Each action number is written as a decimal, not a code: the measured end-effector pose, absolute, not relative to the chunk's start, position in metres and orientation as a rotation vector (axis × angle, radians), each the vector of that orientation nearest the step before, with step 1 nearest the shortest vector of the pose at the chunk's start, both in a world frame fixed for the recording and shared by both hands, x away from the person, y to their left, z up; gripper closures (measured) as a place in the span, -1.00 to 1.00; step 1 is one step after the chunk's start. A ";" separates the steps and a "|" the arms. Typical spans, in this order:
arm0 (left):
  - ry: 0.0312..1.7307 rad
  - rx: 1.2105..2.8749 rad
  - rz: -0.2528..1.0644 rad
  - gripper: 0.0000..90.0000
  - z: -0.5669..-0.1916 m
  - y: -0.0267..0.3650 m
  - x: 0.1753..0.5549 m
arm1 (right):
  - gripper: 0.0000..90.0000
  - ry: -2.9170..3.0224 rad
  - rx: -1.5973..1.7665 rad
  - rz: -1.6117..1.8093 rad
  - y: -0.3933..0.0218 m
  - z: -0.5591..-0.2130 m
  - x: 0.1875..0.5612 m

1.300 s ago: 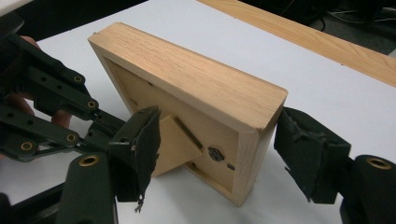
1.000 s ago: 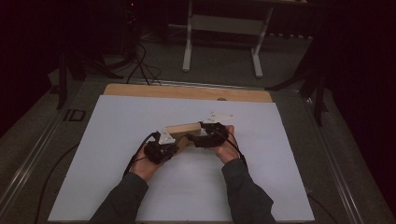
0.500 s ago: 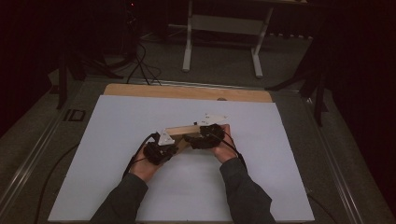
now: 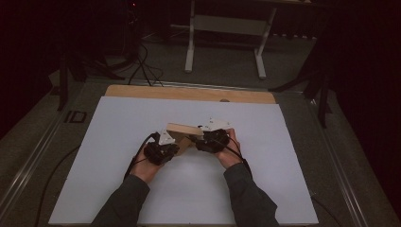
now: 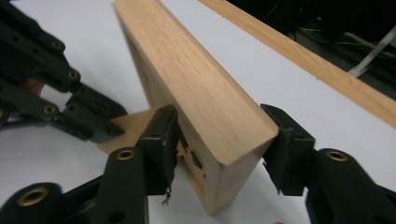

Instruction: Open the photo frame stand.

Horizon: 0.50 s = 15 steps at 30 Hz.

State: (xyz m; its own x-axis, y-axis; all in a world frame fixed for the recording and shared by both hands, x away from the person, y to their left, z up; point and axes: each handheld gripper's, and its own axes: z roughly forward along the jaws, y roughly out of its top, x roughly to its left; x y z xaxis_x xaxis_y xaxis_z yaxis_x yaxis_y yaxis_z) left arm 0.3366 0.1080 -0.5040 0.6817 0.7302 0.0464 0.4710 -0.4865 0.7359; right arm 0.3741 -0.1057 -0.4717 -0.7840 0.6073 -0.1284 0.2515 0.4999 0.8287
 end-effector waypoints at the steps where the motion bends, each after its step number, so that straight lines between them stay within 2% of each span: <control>1: 0.921 2.173 0.462 0.81 -0.504 0.108 0.337 | 0.13 2.339 0.702 1.192 -0.106 -0.471 0.373; 9: 0.932 2.160 0.470 0.79 -0.504 0.106 0.340 | 0.14 2.318 0.726 1.170 -0.107 -0.471 0.370; 15: 0.944 2.155 0.418 0.74 -0.505 0.107 0.340 | 0.16 2.315 0.717 1.178 -0.108 -0.473 0.364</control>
